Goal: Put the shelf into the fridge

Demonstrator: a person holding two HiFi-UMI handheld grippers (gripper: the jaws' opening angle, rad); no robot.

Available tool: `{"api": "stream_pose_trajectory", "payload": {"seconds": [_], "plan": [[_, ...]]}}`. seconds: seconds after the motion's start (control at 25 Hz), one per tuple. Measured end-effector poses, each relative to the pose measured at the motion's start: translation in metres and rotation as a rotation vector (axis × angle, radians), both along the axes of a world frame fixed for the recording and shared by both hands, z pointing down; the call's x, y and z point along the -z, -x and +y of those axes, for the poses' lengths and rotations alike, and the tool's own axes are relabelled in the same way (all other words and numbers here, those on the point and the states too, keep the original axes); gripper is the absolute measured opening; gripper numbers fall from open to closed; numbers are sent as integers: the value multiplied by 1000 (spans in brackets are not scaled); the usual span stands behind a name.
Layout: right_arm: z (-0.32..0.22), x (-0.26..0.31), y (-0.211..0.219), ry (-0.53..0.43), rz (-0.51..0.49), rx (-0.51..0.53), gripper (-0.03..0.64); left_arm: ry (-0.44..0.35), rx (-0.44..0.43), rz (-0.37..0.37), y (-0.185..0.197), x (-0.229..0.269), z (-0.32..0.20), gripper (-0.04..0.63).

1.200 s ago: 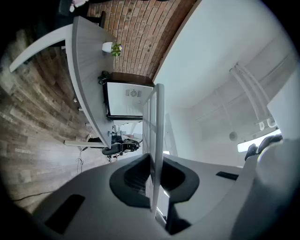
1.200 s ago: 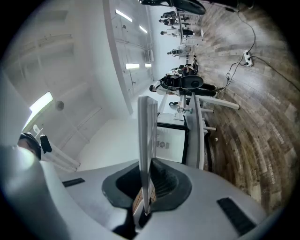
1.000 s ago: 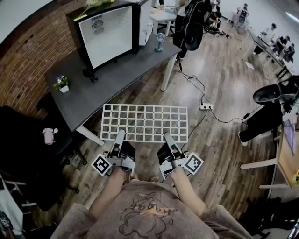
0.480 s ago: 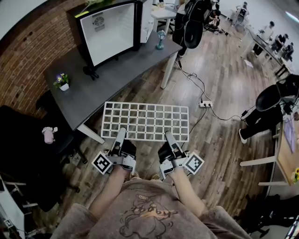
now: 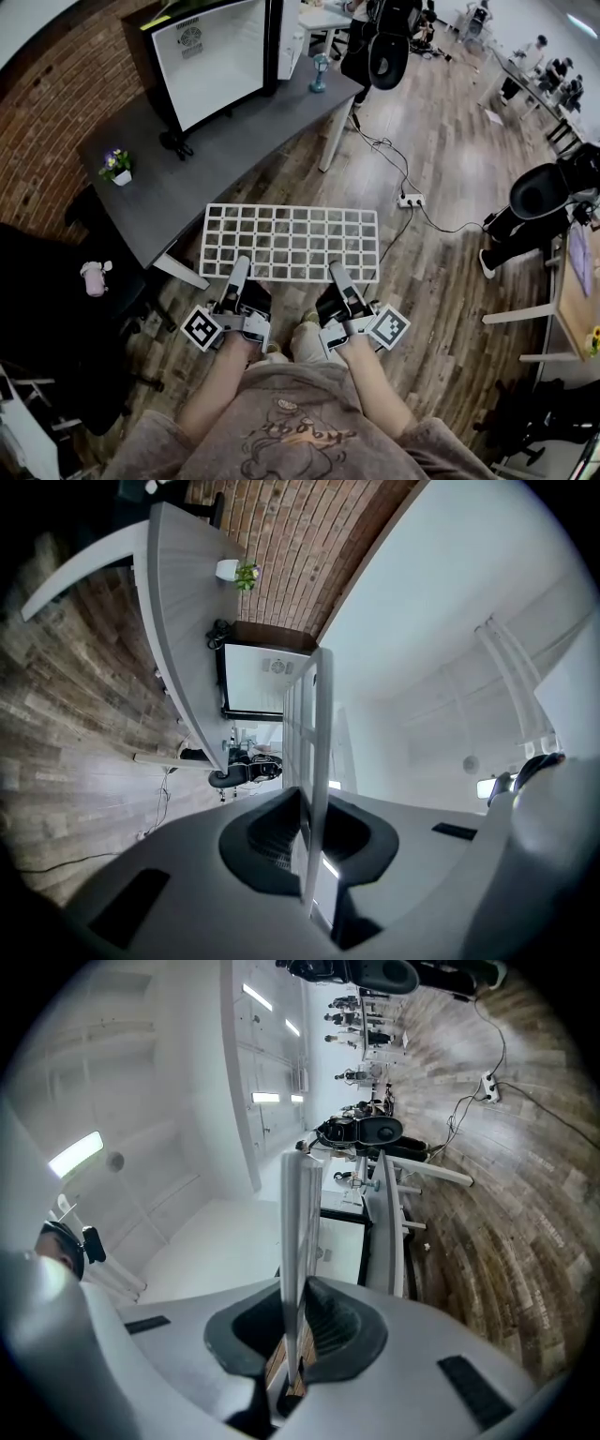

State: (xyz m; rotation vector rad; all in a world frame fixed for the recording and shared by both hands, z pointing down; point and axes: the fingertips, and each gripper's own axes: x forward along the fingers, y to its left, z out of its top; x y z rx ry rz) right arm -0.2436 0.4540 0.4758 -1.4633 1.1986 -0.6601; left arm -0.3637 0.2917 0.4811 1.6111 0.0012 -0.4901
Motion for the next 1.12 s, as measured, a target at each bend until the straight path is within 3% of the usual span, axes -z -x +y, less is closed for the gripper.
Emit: {"api": "stream_pose_trajectory", "payload": {"seconds": [0.56,1.12], "plan": [[-65,0,-90,-14,-12,31,23,-4,40,10,-85,1,-61,49],[-137,7,-212,-27,-39,166,23,-31,174,-5,-186,11,-116,49]]}}
